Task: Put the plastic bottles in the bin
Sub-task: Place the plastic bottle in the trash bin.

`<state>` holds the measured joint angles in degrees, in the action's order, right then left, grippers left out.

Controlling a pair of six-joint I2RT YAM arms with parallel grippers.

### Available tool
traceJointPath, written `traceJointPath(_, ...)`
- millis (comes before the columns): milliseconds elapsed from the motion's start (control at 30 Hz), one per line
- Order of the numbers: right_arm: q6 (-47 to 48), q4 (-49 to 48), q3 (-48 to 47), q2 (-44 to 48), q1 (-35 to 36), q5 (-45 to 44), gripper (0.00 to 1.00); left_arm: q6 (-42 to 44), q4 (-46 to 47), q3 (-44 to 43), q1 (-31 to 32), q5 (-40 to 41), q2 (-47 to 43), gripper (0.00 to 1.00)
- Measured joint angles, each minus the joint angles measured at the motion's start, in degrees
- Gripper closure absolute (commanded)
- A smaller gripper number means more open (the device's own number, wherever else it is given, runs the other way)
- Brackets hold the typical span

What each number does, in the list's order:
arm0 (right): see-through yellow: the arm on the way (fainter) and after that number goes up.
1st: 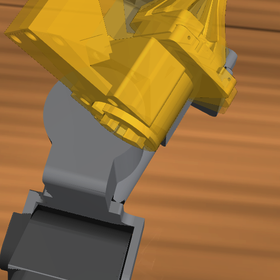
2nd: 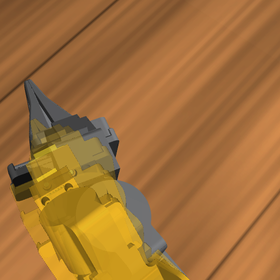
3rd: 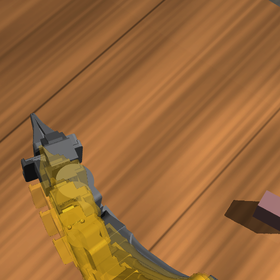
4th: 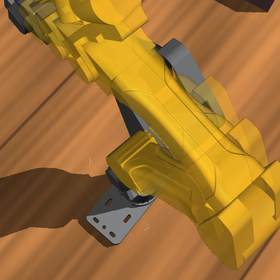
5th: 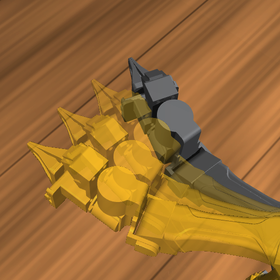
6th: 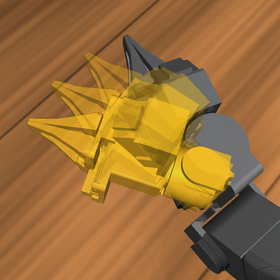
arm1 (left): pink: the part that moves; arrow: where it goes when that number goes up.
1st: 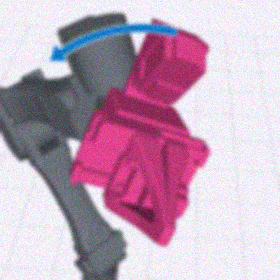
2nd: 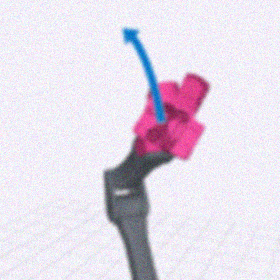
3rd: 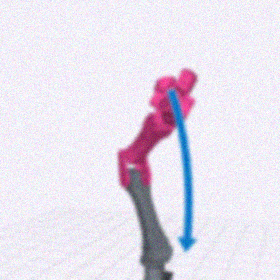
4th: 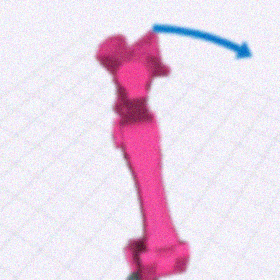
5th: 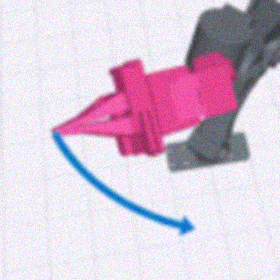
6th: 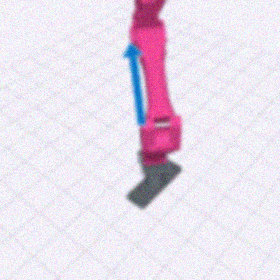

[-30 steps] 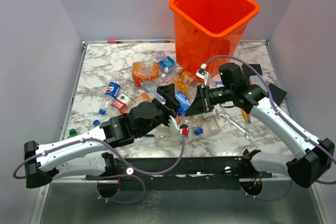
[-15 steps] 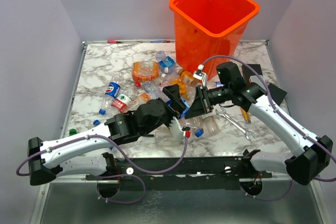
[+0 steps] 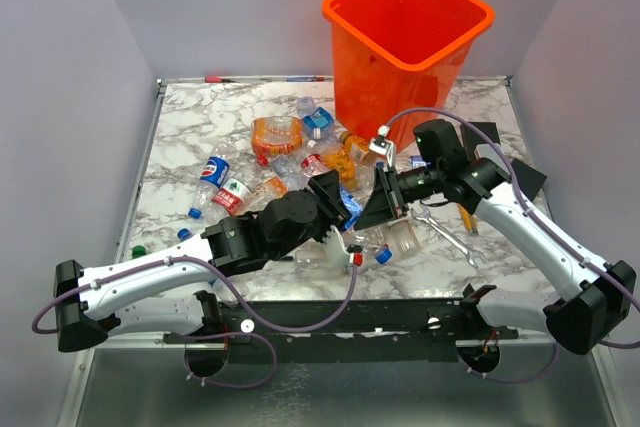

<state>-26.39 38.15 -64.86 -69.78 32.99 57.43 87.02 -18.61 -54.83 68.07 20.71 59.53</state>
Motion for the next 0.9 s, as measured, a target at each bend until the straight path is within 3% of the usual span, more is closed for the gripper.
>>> traceJointPath(100, 0.66, 1.44, -1.09, 0.00, 0.00, -0.28, 0.24, -0.42, 0.17, 0.04, 0.04, 0.09, 0.00, 0.65)
traceJointPath(167, 1.03, 2.21, -2.91, 0.00, 0.07, -0.66, 0.12, -0.83, 0.83, 0.28, 0.02, 0.37, 0.02, 0.68)
traceJointPath(400, 0.26, 2.64, -9.38, 2.97, 0.07, -5.66, 0.08, -2.36, 4.96, 0.79, 0.00, 1.55, -0.20, 0.73)
traceJointPath(567, -1.01, -1.07, -10.62, 10.08, 0.07, -17.49, 0.00, -7.96, 6.51, 2.19, 0.00, 1.79, -0.94, 0.75)
traceJointPath(733, -0.87, -10.80, -7.02, 26.60, 0.07, -32.50, 0.00, -21.94, 6.32, 3.65, -0.02, 1.25, -2.23, 0.76)
traceJointPath(900, 0.37, -16.06, -5.79, 34.58, 0.07, -41.38, 0.00, -40.85, 6.19, 4.39, -0.02, -3.10, -6.12, 0.77)
